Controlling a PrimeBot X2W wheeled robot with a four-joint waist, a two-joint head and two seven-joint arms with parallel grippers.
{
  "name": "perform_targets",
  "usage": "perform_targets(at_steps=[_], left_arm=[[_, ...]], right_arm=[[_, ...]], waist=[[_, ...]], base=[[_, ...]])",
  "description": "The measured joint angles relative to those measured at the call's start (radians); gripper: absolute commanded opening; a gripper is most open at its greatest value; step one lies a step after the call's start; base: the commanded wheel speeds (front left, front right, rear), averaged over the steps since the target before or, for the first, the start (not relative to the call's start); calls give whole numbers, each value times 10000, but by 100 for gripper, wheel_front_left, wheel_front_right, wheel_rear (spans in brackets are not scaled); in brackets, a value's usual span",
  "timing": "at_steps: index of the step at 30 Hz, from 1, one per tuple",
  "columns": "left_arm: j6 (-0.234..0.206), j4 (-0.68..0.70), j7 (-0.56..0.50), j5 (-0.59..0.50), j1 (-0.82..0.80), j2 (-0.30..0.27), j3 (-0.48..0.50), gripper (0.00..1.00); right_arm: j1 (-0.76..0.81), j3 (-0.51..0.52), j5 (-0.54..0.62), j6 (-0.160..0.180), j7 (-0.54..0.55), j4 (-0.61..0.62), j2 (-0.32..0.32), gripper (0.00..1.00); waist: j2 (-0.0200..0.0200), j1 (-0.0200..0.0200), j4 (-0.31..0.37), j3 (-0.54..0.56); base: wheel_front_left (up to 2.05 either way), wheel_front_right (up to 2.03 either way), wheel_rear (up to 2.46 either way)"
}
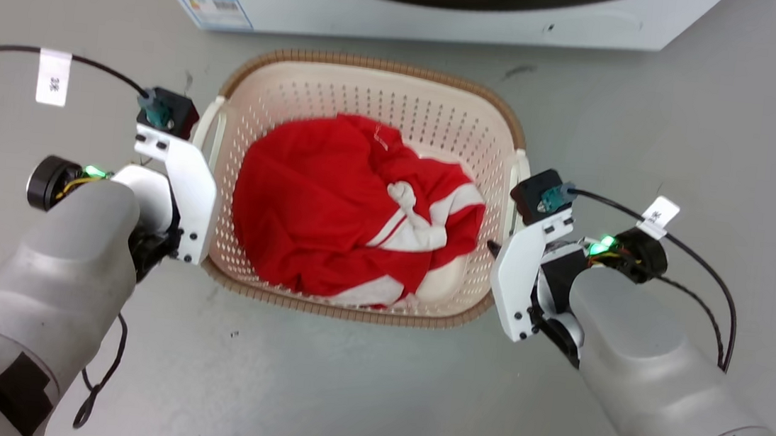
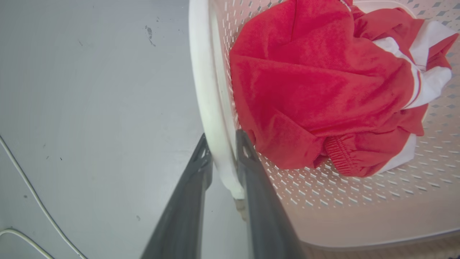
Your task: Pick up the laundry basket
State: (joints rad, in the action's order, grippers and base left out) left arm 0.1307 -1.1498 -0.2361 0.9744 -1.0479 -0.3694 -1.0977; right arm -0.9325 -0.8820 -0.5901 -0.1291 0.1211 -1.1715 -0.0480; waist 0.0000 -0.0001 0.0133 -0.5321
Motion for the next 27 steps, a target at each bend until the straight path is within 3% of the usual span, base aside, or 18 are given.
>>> perform_targets(at_steps=[27], left_arm=[[-2,604,-1241,1634,2349,-215,-1231,0]], right_arm=[[2005,-2148,-2230,0,1484,79,-4,0]], waist=[[1,-2,217,3953]], base=[[0,0,0]])
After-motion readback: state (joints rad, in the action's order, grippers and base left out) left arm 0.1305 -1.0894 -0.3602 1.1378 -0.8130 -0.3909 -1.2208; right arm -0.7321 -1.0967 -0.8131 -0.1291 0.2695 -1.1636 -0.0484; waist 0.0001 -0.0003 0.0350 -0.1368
